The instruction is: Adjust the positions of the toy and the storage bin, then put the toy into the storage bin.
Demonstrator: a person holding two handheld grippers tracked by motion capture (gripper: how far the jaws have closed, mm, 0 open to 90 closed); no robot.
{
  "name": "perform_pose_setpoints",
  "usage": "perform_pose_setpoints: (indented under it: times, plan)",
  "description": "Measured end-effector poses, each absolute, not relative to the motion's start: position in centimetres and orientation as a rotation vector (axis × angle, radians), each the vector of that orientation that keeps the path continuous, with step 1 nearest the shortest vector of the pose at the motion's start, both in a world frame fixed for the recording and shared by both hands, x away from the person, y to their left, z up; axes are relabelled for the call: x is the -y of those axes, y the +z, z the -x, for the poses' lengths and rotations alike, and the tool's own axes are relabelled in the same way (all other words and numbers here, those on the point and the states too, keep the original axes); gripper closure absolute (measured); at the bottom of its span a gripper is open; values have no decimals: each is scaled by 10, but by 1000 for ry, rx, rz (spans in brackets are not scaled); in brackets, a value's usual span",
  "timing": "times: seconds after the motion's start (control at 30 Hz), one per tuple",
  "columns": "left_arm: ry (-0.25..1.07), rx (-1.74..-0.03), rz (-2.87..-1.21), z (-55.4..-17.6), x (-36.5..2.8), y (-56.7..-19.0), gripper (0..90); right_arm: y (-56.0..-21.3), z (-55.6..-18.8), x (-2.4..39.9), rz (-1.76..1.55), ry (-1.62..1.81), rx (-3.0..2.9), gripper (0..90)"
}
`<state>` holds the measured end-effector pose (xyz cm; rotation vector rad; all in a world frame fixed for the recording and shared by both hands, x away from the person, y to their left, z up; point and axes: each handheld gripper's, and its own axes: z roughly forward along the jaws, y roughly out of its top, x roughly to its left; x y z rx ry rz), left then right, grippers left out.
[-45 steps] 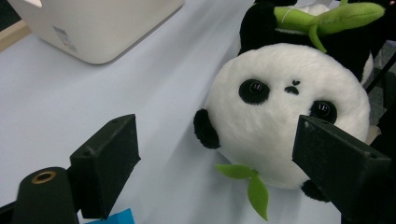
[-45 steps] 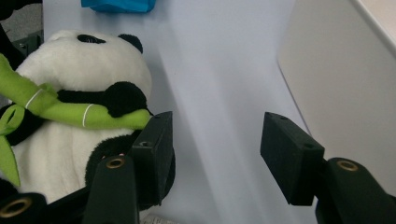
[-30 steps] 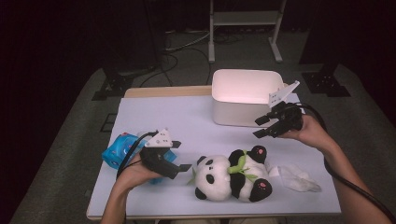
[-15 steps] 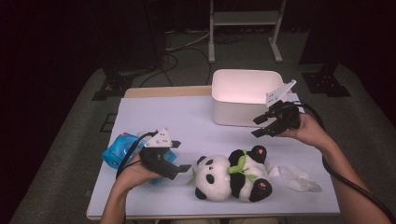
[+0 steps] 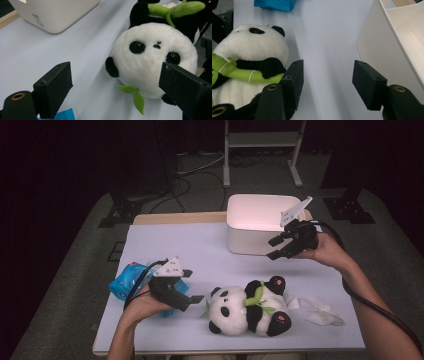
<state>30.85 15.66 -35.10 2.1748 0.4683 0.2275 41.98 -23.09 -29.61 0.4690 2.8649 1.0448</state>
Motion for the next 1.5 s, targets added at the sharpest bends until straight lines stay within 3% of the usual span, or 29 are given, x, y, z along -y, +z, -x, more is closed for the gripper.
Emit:
perform_pose_setpoints:
  times: [1.5]
  plan:
    - [229,-481,-2173,-309,-163,-353,103,-278,-454,208,-406,976,-2857,424]
